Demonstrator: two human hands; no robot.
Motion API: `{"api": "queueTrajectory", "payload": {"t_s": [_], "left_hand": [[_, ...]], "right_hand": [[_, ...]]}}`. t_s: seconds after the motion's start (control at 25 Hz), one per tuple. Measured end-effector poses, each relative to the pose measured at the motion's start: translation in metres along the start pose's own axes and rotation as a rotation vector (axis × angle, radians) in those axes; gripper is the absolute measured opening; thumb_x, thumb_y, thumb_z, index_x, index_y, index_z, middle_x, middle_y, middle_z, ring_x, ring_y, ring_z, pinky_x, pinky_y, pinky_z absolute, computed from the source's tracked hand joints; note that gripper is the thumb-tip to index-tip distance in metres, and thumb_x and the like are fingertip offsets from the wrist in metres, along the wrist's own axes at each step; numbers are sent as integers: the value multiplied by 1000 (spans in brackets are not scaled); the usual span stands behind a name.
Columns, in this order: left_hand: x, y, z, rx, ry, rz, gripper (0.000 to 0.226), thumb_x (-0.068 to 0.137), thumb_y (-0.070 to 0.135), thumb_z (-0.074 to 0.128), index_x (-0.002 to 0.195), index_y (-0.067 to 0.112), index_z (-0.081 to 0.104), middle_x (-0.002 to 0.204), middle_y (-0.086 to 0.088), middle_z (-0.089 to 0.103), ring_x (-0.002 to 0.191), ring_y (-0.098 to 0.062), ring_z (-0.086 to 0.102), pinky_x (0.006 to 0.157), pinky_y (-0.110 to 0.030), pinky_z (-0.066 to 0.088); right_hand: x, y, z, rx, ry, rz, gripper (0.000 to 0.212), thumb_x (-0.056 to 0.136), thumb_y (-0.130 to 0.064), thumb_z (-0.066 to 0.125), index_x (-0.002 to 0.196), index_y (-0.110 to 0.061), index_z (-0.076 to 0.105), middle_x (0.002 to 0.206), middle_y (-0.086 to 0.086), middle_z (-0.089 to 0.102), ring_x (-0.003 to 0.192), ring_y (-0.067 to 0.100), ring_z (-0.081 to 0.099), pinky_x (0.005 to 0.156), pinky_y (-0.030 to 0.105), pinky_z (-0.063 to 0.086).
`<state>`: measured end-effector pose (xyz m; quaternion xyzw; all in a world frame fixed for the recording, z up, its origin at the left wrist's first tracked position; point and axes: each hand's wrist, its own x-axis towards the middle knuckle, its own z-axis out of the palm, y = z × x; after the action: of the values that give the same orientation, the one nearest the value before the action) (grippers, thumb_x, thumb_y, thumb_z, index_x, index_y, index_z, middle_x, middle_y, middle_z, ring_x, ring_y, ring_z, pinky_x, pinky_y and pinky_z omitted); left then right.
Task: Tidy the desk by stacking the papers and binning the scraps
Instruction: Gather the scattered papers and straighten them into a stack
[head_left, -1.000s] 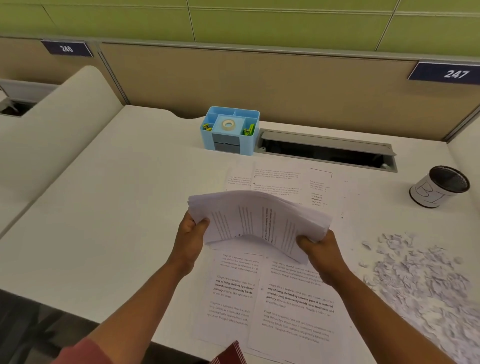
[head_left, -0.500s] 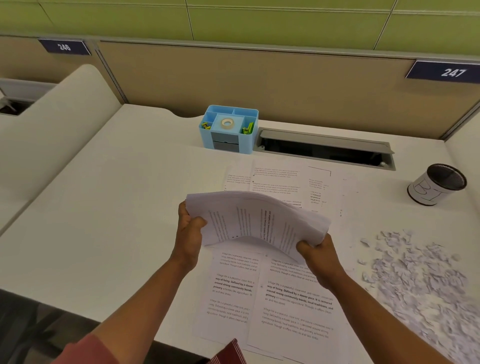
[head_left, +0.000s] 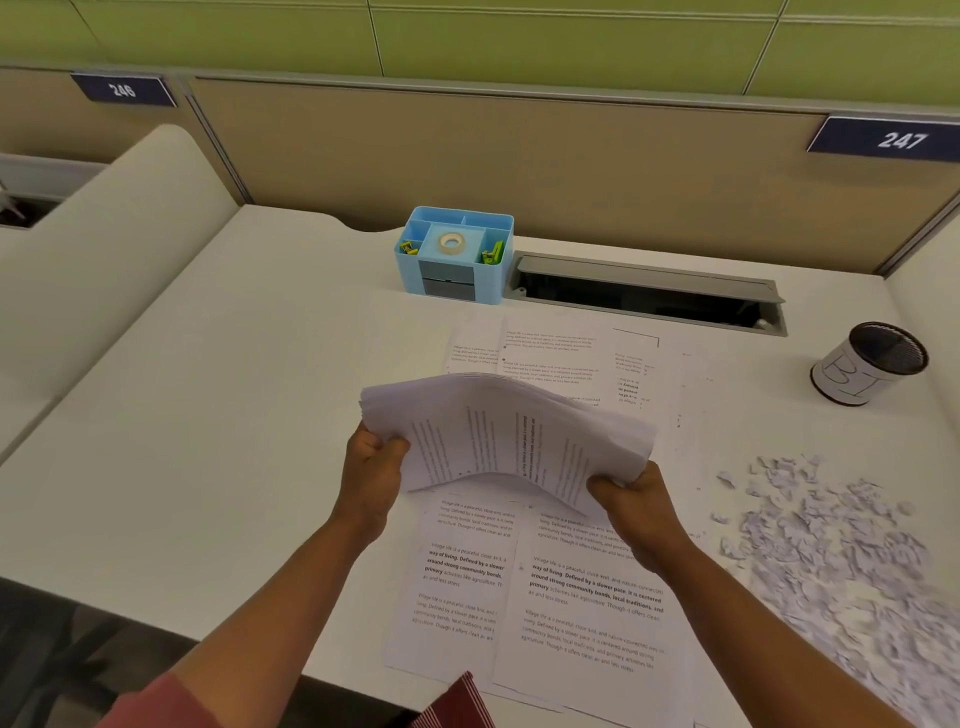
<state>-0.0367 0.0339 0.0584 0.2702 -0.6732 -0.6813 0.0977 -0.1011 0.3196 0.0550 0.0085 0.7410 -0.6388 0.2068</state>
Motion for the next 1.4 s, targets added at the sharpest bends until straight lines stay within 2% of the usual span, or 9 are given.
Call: {"api": "queueTrajectory", "payload": {"t_s": [0.12,0.24,0.32,0.44,0.64,0.8,0.92,1.2,1.4], "left_hand": [[-1,-2,-4,8,19,26,34,92,-6,51,110,22,61,102,-1,69,93,-12,65,71,-22,53],[0,1,-7,18,74,58,42,92,-11,52,109,27,59,104,3,67,94,-9,63,74,-21,50],[2,1,-8,20,74,60,44,91,-13,51,111,26,58,105,3,67,94,-8,64,74,-19,51],[4,-2,-7,53,13,37,38,94,-10,50,117,18,60,108,-3,70,99,-15,66,76,-24,53],[7,-3,-5,87,33,31,28,95,-8,50,116,5,63,99,-4,71,88,-9,67,66,-17,52],[3,-11,-2,118,12,-35,26,95,-8,50,115,4,62,99,-3,71,90,-15,66,63,-14,52],[5,-11,-4,111,35,-7,25,95,-9,51,115,3,63,100,-4,71,87,-11,67,64,-14,52],[6,-16,-5,144,15,-20,26,95,-8,54,116,5,64,102,-4,71,92,-18,66,63,-15,53],[6,-24,-9,142,-41,-48,23,97,3,63,115,16,66,106,3,73,100,-18,68,68,-14,54]], "right_hand": [[-4,-4,-1,22,-4,-24,35,81,-4,63,101,-33,65,101,9,69,99,23,65,75,40,59],[-7,-8,-3,57,-1,-48,35,72,-13,62,100,-34,67,94,2,70,90,13,65,68,28,54],[-6,-5,-2,41,-6,-57,38,75,-11,62,98,-41,70,97,7,69,92,14,64,70,30,53],[-3,-3,1,4,-20,-65,57,89,3,61,93,-53,69,104,21,66,93,24,61,72,39,51],[2,-6,-1,-7,-15,-70,39,86,-5,63,100,-41,68,104,13,69,102,27,65,76,39,57],[3,3,-1,-22,-28,-22,42,89,6,61,105,-33,62,107,15,68,108,34,64,88,59,57],[3,0,-2,-12,-43,-39,44,90,7,61,105,-34,63,107,14,68,107,30,64,87,55,59],[5,5,-1,-19,-62,-18,46,89,7,60,107,-36,61,107,11,68,109,27,63,87,54,59],[6,11,-1,24,-82,26,40,93,0,65,111,-36,61,110,4,69,112,23,63,91,46,59]]}}
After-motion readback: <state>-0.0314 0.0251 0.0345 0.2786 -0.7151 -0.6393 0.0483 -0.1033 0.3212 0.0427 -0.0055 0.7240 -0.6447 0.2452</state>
